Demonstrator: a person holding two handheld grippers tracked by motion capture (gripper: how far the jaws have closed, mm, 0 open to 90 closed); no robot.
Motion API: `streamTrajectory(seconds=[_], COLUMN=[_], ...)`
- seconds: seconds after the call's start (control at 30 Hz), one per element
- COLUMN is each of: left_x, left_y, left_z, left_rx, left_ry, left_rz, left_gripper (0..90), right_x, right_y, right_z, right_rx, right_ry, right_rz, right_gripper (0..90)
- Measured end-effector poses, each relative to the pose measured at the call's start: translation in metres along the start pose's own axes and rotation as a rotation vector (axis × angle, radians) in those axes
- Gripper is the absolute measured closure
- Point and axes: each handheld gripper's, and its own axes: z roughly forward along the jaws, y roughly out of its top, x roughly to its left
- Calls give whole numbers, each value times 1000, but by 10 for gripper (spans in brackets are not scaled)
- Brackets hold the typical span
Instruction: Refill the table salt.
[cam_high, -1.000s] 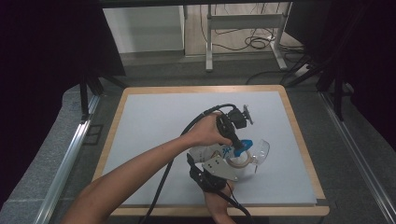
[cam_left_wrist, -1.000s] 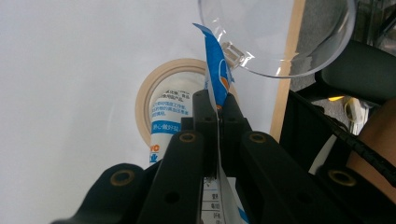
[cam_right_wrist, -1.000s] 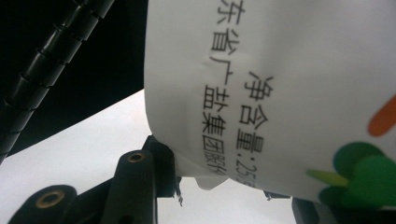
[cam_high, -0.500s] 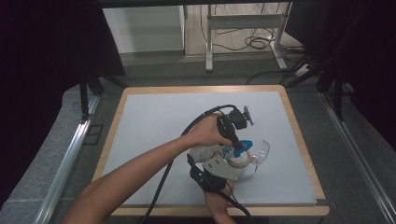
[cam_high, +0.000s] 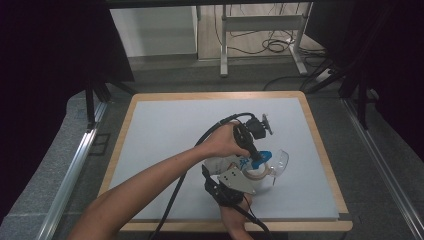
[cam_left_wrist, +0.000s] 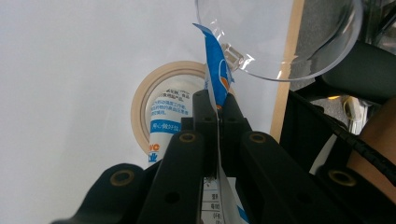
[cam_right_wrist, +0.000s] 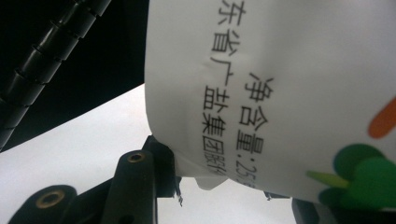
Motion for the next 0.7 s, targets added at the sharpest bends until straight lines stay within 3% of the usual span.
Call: streamTrajectory(seconds=[0.7], left_x=[1], left_y=[6], left_z=[5], left_rx=[16], left_ry=[-6], left_rz=[8], left_gripper=[897], right_x=[-5], right_y=[-1], right_z=[-3], right_rx=[8], right_ry=[2], right_rz=[20], right_gripper=[571])
